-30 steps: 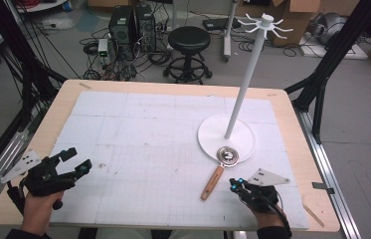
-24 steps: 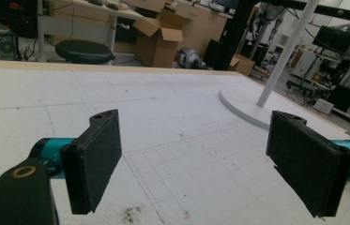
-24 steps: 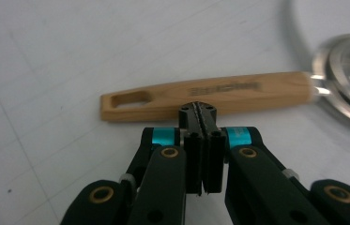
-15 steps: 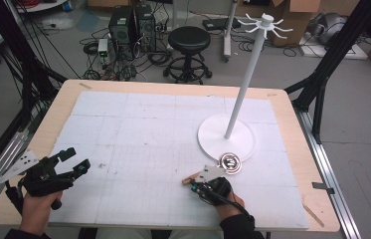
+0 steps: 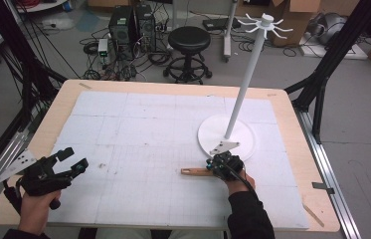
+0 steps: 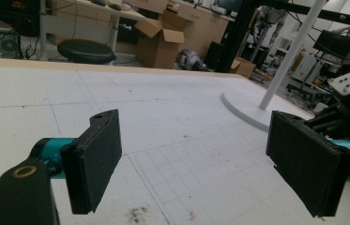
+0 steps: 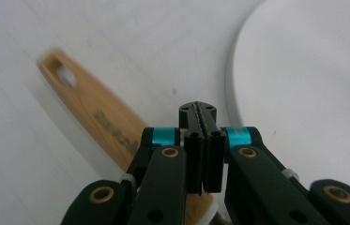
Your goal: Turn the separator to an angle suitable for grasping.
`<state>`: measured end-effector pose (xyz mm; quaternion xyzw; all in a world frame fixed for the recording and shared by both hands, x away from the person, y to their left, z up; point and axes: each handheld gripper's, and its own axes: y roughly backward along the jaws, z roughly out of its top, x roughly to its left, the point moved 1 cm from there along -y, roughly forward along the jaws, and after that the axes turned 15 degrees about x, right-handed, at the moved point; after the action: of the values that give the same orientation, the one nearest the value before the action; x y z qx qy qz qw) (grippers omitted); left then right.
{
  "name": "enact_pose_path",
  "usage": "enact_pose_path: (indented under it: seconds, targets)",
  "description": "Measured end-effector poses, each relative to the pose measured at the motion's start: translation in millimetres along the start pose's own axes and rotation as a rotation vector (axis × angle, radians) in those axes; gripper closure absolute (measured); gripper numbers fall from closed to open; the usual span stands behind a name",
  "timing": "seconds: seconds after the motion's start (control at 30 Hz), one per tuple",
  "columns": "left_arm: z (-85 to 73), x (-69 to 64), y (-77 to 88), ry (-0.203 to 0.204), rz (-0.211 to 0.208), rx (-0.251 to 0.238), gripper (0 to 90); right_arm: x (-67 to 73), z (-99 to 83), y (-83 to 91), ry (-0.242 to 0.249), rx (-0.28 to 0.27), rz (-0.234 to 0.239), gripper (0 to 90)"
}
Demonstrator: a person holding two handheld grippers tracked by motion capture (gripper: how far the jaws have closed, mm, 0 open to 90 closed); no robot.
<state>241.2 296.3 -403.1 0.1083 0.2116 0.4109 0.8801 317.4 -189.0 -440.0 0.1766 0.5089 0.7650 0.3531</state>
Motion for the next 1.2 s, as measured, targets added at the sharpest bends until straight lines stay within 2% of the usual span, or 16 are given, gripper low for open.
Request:
enact_pose_path:
  seconds: [0.17, 0.3, 0.5, 0.7, 0.87, 1.03, 1.17, 1.2]
  targets:
    - [-0.1, 0.3, -0.3, -0.001, -0.001, 0.004, 19.1, -12.0, -19.1, 5.3, -0.073, -0.008, 0.017, 89.6]
    - [0.1, -0.7, -0.9, -0.005, -0.002, 0.004, 19.1, -15.0, -28.3, 7.0, -0.085, -0.021, 0.037, 89.5]
    - [0.3, -0.1, -0.2, 0.001, -0.002, 0.002, 19.3, -6.3, -36.0, 10.0, -0.081, -0.038, 0.048, 89.5]
    - [0.4, -0.2, 0.3, 0.0, -0.004, 0.0, 19.2, 1.7, -42.3, 16.3, -0.093, -0.011, 0.046, 89.5]
    - [0.4, -0.7, -0.2, 0.0, -0.002, 0.002, 19.3, 6.0, -54.3, 23.2, -0.108, -0.001, 0.065, 89.3]
    - [0.4, -1.7, -0.8, -0.003, -0.002, 0.003, 19.2, 8.0, -64.6, 25.8, -0.121, -0.026, 0.071, 89.2]
    - [0.4, -2.4, -0.5, -0.005, -0.002, 0.002, 19.3, 7.1, -65.8, 25.6, -0.131, -0.039, 0.08, 89.1]
    - [0.2, -2.2, -0.6, -0.006, -0.003, 0.004, 19.3, 5.7, -67.4, 29.2, -0.133, -0.068, 0.072, 88.5]
